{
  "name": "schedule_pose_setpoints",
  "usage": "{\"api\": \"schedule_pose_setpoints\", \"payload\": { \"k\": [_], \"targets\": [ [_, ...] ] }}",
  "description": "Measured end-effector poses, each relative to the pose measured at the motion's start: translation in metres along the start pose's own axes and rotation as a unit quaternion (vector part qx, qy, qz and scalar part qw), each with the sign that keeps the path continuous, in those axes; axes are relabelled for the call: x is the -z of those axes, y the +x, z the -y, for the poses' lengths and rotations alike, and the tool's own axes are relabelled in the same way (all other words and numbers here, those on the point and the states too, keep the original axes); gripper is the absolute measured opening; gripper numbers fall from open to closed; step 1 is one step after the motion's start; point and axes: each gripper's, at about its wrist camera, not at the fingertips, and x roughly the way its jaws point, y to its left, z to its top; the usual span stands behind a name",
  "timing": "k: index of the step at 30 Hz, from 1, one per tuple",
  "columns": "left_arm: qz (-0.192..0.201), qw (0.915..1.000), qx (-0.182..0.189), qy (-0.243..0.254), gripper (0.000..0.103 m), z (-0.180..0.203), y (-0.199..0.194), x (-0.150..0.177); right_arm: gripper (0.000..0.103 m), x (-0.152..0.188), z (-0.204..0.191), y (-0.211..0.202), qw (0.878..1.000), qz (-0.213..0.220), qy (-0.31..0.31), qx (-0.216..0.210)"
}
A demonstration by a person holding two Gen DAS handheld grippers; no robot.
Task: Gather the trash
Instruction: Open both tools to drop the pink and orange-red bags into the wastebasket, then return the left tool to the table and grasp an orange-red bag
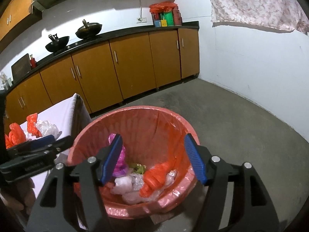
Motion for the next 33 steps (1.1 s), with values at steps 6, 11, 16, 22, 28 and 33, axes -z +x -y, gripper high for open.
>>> {"api": "schedule_pose_setpoints", "payload": {
  "k": [6,11,16,22,28,33],
  "targets": [
    [0.012,0.9997,-0.022,-0.006,0.079,-0.013,-0.02,0.006,0.072,0.002,-0.004,-0.005,1.0,0.001,-0.001,-0.001],
    [0.023,0.998,-0.055,-0.02,0.082,-0.034,-0.043,0.018,0.072,0.005,-0.016,-0.01,1.0,-0.002,-0.007,-0.011],
    [0.034,0.9932,-0.1,-0.048,0.084,-0.071,-0.068,0.031,0.072,0.01,-0.032,-0.012,0.999,-0.011,-0.015,-0.028],
    [0.061,0.9725,-0.204,-0.094,0.087,-0.138,-0.109,0.047,0.072,0.017,-0.059,-0.013,0.998,-0.021,-0.037,-0.05],
    [0.068,0.9417,-0.288,-0.16,0.089,-0.21,-0.133,0.051,0.072,0.022,-0.09,-0.013,0.995,-0.029,-0.055,-0.072],
    [0.042,0.932,-0.307,-0.188,0.089,-0.245,-0.125,0.05,0.072,0.026,-0.116,-0.015,0.993,-0.031,-0.077,-0.086]
  ]
}}
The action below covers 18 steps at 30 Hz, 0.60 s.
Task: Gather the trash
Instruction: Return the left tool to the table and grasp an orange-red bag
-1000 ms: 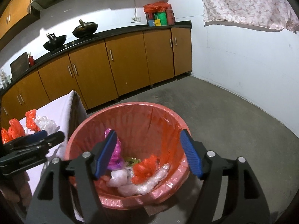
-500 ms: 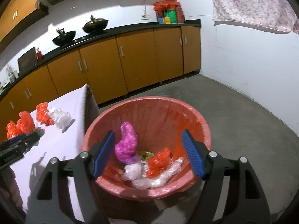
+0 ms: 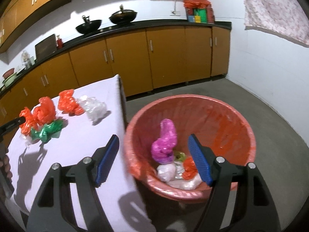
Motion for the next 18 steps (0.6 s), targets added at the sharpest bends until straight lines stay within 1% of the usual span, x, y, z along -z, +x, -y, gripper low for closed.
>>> {"api": "schedule_pose_setpoints", "payload": {
  "k": [3,6,8,11,12,13,14,17,18],
  "targets": [
    [-0.018,0.9998,0.003,-0.003,0.089,-0.001,0.016,-0.003,0.072,-0.002,-0.011,0.001,1.0,-0.002,-0.012,-0.003],
    [-0.028,0.9996,0.006,-0.001,0.089,-0.002,0.028,-0.004,0.072,-0.004,-0.018,0.002,1.0,-0.004,-0.02,-0.003],
    [-0.033,0.9994,0.008,-0.002,0.086,-0.006,0.033,-0.005,0.072,-0.004,-0.021,0.003,1.0,-0.006,-0.025,-0.003],
    [-0.042,0.9989,0.02,-0.004,0.075,-0.009,0.038,-0.003,0.072,-0.004,-0.026,0.004,1.0,-0.008,-0.03,-0.004],
    [-0.044,0.9988,0.024,-0.005,0.067,-0.01,0.039,-0.003,0.072,-0.004,-0.028,0.005,0.999,-0.009,-0.032,-0.004],
    [-0.045,0.9987,0.025,-0.004,0.065,-0.011,0.04,-0.003,0.072,-0.005,-0.031,0.005,0.999,-0.009,-0.034,-0.005],
    [-0.044,0.9987,0.027,-0.004,0.06,-0.011,0.039,-0.003,0.072,-0.005,-0.033,0.006,0.999,-0.01,-0.035,-0.006],
    [-0.036,0.9985,0.039,-0.006,0.052,-0.017,0.035,-0.002,0.072,-0.006,-0.04,0.007,0.999,-0.01,-0.04,-0.011],
    [-0.032,0.9985,0.045,-0.008,0.051,-0.021,0.032,-0.001,0.072,-0.006,-0.043,0.008,0.999,-0.009,-0.042,-0.013]
  ]
}}
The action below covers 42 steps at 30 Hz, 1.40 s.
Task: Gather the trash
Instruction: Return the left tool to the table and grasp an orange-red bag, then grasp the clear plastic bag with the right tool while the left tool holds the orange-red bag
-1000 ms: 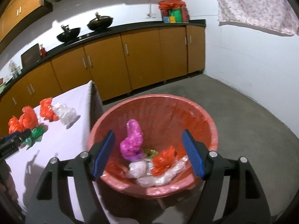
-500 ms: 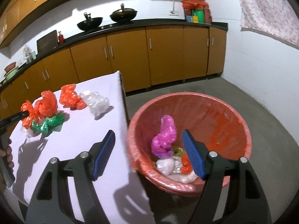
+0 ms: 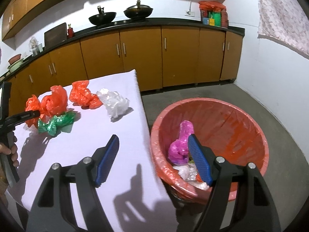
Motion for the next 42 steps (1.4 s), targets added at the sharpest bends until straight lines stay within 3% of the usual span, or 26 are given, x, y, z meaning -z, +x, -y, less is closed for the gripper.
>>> {"api": "schedule_pose_setpoints", "payload": {
  "k": [8,15,25,33,37,42],
  "targets": [
    [0.043,0.9986,0.026,-0.019,0.049,-0.025,-0.031,-0.005,0.072,-0.008,-0.022,0.013,1.0,-0.002,-0.005,-0.02],
    [0.067,0.9963,0.039,-0.036,0.049,-0.046,-0.049,-0.014,0.072,-0.025,-0.043,0.05,0.999,-0.021,0.008,-0.035],
    [0.079,0.9953,0.04,-0.04,0.05,-0.071,-0.056,-0.02,0.079,-0.063,-0.081,0.114,1.0,-0.024,-0.014,-0.011],
    [0.074,0.9958,0.036,-0.04,0.05,-0.076,-0.052,-0.018,0.078,-0.066,-0.093,0.148,0.998,-0.056,-0.035,0.011],
    [0.068,0.9961,0.041,-0.039,0.05,-0.073,-0.05,-0.017,0.048,-0.06,-0.091,0.154,0.996,-0.074,-0.04,0.001],
    [0.068,0.9961,0.048,-0.03,0.05,-0.067,-0.053,-0.016,0.038,-0.058,-0.084,0.14,0.998,-0.058,-0.023,-0.018]
  ]
}}
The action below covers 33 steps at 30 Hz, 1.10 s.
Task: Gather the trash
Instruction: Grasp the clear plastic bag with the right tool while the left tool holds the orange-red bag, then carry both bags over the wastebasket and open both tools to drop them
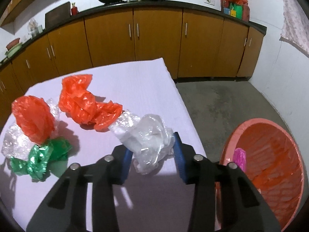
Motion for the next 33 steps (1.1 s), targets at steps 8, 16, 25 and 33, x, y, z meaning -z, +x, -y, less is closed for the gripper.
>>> {"api": "schedule_pose_setpoints", "payload": {
  "k": [8,16,25,33],
  "targets": [
    [-0.002,0.9998,0.018,0.009,0.05,0.018,-0.005,0.006,0.038,0.017,0.0,-0.051,0.998,0.029,0.017,-0.052],
    [-0.006,0.999,0.037,0.026,0.051,0.042,-0.013,0.014,0.038,0.037,0.009,-0.098,0.996,0.055,0.027,-0.061],
    [-0.012,0.9961,0.069,0.054,0.051,0.081,-0.02,0.025,0.038,0.051,0.037,-0.138,0.995,0.093,0.02,-0.009],
    [-0.017,0.9914,0.107,0.075,0.051,0.121,-0.025,0.033,0.038,0.061,0.074,-0.16,0.993,0.104,0.047,0.02]
  ]
}}
